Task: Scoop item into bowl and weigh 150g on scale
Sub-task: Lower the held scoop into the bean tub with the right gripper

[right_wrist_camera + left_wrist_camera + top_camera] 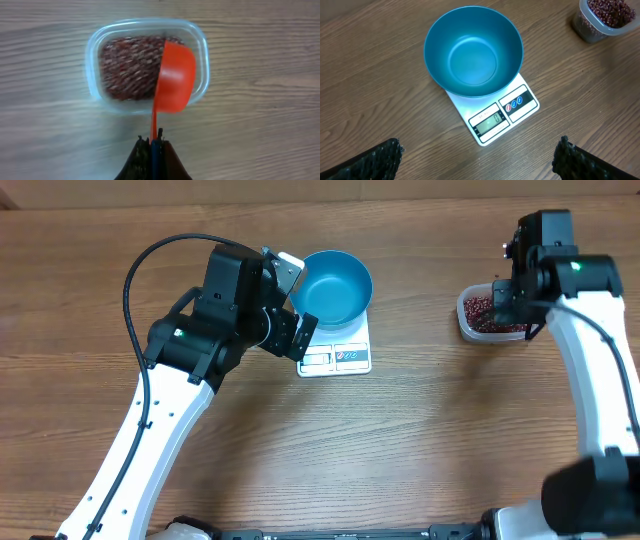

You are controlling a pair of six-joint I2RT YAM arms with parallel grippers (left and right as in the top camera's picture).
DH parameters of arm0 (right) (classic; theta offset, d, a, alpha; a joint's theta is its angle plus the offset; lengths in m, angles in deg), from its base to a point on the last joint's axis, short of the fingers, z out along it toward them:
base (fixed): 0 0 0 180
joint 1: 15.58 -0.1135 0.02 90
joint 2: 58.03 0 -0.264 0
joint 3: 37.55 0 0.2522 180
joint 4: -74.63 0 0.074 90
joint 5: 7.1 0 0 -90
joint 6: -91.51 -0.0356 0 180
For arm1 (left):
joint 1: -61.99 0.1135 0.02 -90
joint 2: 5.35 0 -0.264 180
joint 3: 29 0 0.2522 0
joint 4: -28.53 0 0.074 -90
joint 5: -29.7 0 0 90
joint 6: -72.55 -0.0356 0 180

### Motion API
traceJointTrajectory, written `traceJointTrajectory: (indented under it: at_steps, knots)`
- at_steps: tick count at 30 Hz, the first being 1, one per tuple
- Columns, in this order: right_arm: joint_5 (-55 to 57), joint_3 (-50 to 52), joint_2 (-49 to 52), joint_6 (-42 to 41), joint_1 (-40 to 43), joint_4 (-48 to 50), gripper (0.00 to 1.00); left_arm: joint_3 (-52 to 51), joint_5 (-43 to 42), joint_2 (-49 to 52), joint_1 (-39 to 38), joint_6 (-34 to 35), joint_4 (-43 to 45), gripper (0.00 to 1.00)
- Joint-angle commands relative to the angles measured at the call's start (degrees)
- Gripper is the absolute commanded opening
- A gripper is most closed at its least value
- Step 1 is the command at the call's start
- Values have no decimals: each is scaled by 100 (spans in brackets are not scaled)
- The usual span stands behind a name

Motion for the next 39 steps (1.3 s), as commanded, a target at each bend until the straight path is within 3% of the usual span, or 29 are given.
traceJointTrajectory:
  at_steps: [1,10,23,39]
  knots:
    - [516,-162,341,258,173,208,3,59,-83,-15,33,-109,7,100]
    - [511,-157,938,691,293,715,4,59,-85,-15,33,-109,9,100]
    - [450,-83,1436,1075,308,682,4,59,-83,-15,33,-109,7,100]
    - [-1427,-85,1622,1679,337,407,4,59,-83,-15,33,-107,9,100]
